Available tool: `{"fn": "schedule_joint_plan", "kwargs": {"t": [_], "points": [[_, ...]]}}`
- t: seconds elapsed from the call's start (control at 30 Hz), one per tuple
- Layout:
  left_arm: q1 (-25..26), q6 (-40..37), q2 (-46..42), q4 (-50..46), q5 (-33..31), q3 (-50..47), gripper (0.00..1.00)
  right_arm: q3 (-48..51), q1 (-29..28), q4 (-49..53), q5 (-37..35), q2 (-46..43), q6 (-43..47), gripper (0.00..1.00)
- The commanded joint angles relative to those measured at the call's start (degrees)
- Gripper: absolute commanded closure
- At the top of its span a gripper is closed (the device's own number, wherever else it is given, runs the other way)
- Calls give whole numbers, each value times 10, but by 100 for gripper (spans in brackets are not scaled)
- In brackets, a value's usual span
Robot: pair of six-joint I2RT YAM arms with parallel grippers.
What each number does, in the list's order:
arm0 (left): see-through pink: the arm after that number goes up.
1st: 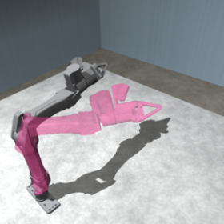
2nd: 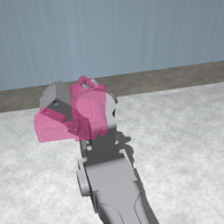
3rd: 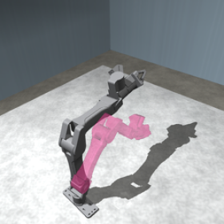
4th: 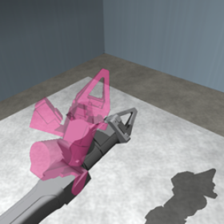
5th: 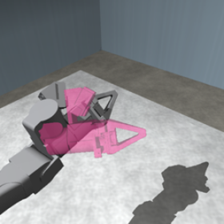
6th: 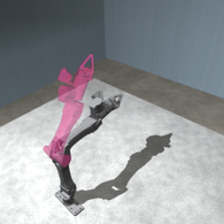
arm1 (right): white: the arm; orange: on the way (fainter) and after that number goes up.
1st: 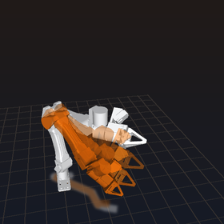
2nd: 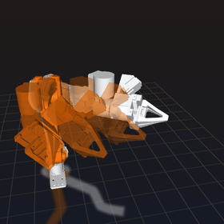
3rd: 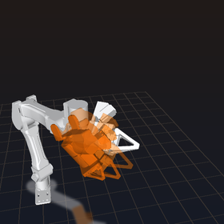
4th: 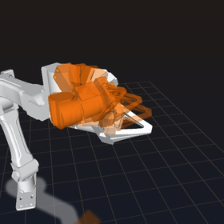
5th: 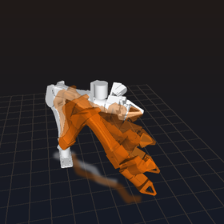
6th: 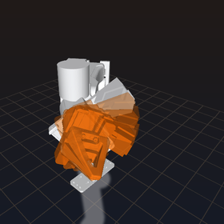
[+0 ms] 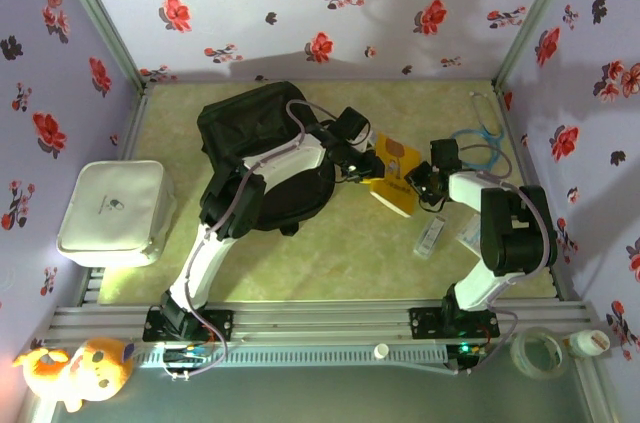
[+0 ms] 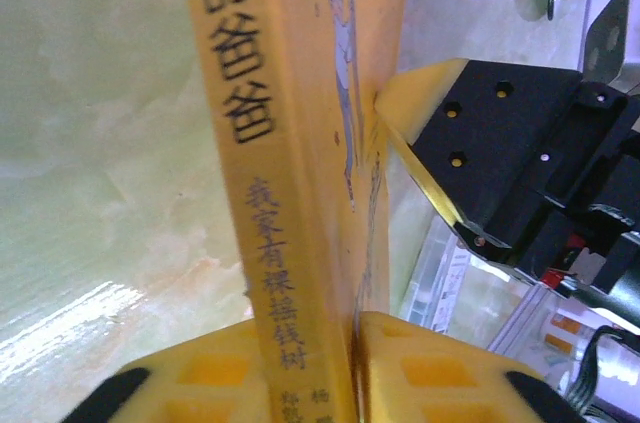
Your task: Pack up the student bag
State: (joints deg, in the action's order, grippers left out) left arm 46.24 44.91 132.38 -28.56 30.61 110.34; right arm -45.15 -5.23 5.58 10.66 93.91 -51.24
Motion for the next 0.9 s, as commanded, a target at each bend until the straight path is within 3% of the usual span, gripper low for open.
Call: {"fn": "schedule_joint_plan", "kwargs": {"t": [0.0,0.17,0.33,0.6,0.77,0.87], "points": [[7,-2,-31,54,-9,-10,86,0,-12,43,37,1,13,64],[-3,-11,-69,63,-8,-12,100,-8,-12,51,25,-49,17,55],[-22,-58,-145,65,-10,-35,100,-11,-18,44,18,-112,-4,38],[-89,-53,-300,136,-35,-182,100,-67,-34,60,37,-162,-21,25],[-147,-17,-364,184,-38,-258,100,-51,-65,-61,100,-171,-75,16],[-182,20,-399,221,-44,-299,100,-29,-101,-165,103,-170,-95,10]]}}
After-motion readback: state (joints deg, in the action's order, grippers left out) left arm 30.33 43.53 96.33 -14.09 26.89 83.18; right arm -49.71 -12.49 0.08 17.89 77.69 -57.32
